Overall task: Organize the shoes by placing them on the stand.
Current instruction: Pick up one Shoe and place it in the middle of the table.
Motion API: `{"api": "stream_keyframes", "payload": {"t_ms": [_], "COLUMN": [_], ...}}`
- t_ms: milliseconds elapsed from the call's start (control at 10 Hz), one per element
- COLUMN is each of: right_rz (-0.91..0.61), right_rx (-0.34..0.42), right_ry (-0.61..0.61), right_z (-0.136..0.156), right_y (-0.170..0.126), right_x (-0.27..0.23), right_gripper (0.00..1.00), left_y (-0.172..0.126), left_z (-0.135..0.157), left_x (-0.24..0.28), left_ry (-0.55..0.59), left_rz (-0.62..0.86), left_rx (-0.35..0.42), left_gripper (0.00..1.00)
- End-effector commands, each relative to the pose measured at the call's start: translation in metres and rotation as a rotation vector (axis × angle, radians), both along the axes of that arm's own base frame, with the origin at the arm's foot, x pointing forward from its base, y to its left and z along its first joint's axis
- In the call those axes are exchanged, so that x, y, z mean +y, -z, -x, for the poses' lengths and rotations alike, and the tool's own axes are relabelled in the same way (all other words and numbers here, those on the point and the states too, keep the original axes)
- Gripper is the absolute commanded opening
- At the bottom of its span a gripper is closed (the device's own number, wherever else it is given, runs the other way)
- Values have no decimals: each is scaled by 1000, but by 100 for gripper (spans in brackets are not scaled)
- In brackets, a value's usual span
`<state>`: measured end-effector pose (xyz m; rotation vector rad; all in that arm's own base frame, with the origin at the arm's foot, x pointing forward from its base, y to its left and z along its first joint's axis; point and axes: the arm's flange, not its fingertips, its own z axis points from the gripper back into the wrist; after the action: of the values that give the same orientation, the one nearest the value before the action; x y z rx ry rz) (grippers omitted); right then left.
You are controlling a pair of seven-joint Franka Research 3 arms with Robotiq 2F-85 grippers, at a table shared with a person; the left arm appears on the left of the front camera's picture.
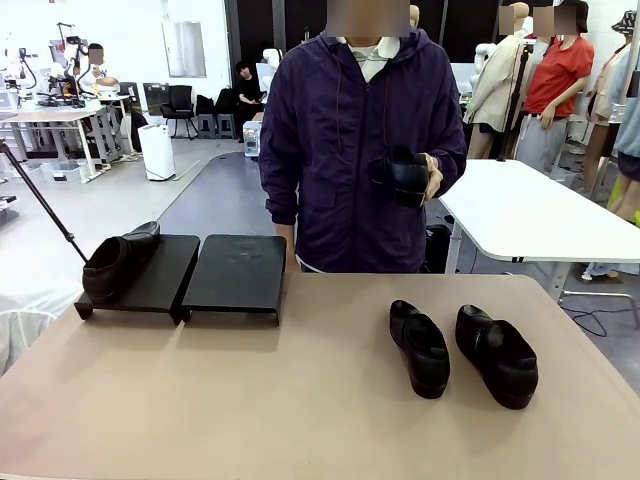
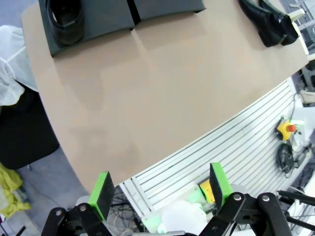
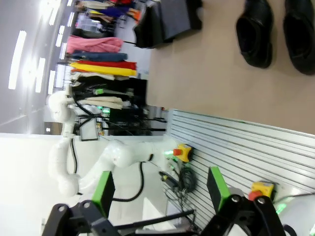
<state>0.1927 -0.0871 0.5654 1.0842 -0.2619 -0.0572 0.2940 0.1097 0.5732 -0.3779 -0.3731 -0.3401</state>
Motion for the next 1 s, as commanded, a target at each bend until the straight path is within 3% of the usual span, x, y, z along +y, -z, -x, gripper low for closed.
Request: {"api": "stream_keyframes", "payload": {"t_ms": [0, 100, 300, 400, 500, 700, 800, 900], "right_rz": [281, 504, 724, 734, 603, 603, 679, 754], "right_rx": [101, 168, 203, 190, 127, 127, 150, 109], "right_ry": [-1, 59, 91, 62, 69, 69, 71, 126], "right_z": [-31, -41, -59, -63, -54, -54, -61, -64], "right_y": [10, 19, 33, 40, 25, 25, 32, 37], "right_x": [24, 38, 52, 59, 49, 49, 57, 62], "right_gripper": [100, 100, 100, 100, 100, 100, 100, 100], "left_y": [-1, -1, -1, -1, -1, -1, -1, -1], "left_z": [1, 1, 1, 1, 1, 1, 1, 1], "left_x": [2, 2, 2, 2, 2, 2, 2, 2], "left_ry": [4, 4, 4, 4, 4, 4, 4, 4], "left_rz": [1, 1, 1, 1, 1, 1, 1, 1], "left_rx": [6, 6, 6, 6, 6, 6, 6, 6], "left_gripper": [100, 100, 100, 100, 100, 100, 100, 100]}}
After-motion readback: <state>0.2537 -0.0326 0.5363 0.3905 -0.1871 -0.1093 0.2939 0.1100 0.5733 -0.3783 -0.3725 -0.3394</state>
